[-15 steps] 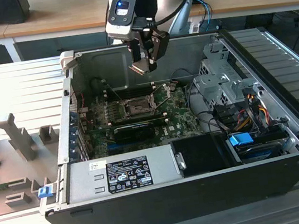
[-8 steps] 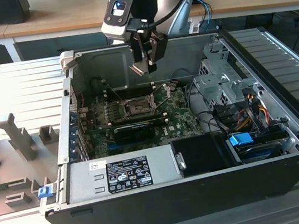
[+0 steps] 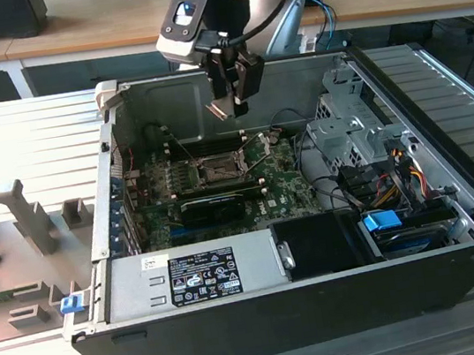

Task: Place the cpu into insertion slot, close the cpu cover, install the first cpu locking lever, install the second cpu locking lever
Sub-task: 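Place the cpu into insertion slot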

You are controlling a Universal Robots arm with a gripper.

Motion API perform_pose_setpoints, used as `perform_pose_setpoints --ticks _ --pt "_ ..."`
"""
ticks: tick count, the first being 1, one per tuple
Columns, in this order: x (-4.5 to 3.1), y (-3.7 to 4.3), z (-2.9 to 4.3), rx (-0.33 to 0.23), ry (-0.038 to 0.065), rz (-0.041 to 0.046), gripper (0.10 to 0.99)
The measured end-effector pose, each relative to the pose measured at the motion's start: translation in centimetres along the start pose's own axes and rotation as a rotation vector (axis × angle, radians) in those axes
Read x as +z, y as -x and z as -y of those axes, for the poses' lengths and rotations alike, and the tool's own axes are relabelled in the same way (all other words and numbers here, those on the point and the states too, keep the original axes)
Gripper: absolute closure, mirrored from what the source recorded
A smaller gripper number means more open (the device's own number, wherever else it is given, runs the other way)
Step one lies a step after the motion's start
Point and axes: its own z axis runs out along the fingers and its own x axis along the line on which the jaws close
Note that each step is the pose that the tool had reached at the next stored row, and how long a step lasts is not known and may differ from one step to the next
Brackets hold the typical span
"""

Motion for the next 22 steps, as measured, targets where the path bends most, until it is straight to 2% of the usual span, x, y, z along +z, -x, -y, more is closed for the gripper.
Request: perform_pose_setpoints --ticks 6,12,13,15,16,19,22 --pt "0.1 0.0 0.01 0.066 0.001 0.0058 0.557" --pt "0.5 0.01 0.04 0.166 0.003 0.0148 0.557" --pt "0.66 0.01 0.06 0.192 0.004 0.0173 0.557" --pt "0.92 0.01 0.08 0.211 0.002 0.0291 0.557" --pt "1.52 0.02 0.13 0.212 0.001 0.0323 0.557" --pt "2.63 0.04 0.23 0.212 0.001 0.0325 0.557" --pt "3.1 0.05 0.27 0.212 0.001 0.0323 0.557"
